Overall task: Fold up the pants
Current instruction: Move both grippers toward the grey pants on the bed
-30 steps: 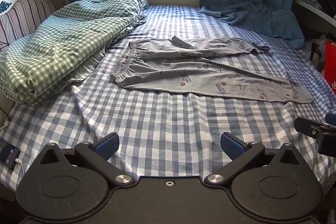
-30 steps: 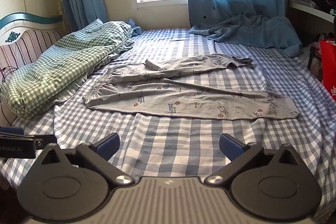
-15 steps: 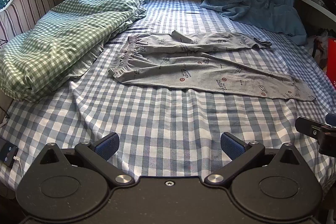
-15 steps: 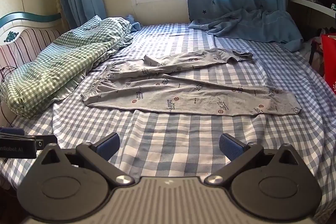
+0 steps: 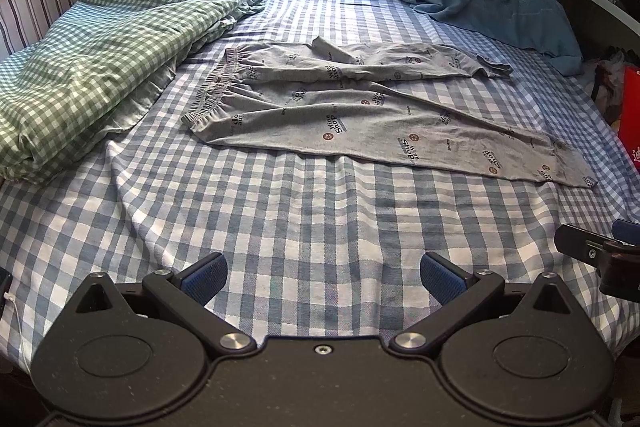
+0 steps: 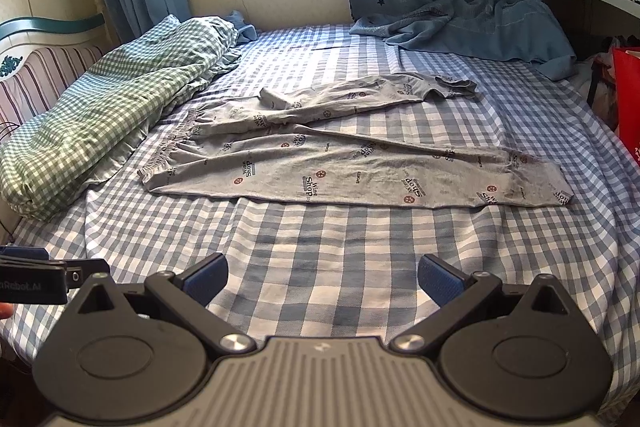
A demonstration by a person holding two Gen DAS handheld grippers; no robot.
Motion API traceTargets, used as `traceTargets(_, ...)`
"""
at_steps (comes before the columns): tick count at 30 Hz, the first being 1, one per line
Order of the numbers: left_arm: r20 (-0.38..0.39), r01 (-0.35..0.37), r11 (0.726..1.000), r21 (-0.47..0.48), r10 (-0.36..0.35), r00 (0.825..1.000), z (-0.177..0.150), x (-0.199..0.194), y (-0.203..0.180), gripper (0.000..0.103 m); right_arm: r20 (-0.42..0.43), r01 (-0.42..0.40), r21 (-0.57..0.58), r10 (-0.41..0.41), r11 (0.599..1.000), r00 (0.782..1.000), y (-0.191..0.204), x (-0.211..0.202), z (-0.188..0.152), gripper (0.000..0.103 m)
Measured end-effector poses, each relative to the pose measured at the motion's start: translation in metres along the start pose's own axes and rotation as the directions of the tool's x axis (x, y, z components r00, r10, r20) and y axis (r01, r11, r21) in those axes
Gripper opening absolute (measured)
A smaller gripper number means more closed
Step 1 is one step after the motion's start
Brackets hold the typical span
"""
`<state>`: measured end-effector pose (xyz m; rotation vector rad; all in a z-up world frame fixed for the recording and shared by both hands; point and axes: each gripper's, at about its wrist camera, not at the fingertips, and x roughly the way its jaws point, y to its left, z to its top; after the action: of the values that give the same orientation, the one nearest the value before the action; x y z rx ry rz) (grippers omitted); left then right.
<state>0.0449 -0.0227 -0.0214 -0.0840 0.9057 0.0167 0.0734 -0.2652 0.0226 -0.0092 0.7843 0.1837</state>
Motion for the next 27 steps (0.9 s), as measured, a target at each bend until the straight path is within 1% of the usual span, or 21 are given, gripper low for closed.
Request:
traceTargets(4, -0.027, 0.005, 1.0, -0.021, -0.006, 1.0, 0.005, 0.014, -0.007, 0.102, -0.029, 0.0, -0.01, 0.0, 1.0, 1.0, -0.01, 0.01, 0.006, 0.103)
traceTargets(9, -0.08, 0.026, 0.998, -0.063, -0.031, 0.996, 0.014, 0.039, -0.02, 0.102, -0.073, -0.004, -0.034, 0.002, 0.999, 0.997, -0.026, 0.025, 0.017, 0.103)
traceTargets(13, -0.11, 0.014, 0.996, -0.09, -0.024, 0.994, 0.024, 0.058, -0.027, 0.102, -0.106, -0.002, -0.065, -0.005, 0.998, 0.994, -0.036, 0.042, 0.029, 0.103)
traceTargets(15, -0.12, 0.002, 0.995, -0.098, -0.014, 0.993, 0.031, 0.066, -0.031, 0.102, -0.126, -0.011, -0.079, 0.001, 0.997, 0.992, -0.04, 0.052, 0.035, 0.103)
traceTargets(19, -0.145, -0.033, 0.993, -0.113, 0.017, 0.989, 0.048, 0.08, -0.037, 0.102, -0.167, -0.053, -0.08, 0.039, 0.995, 0.985, -0.043, 0.072, 0.046, 0.103)
traceTargets(27, -0.175, -0.132, 0.981, -0.139, 0.106, 0.979, 0.077, 0.092, -0.028, 0.102, -0.213, -0.145, -0.069, 0.128, 0.987, 0.969, -0.036, 0.111, 0.067, 0.103)
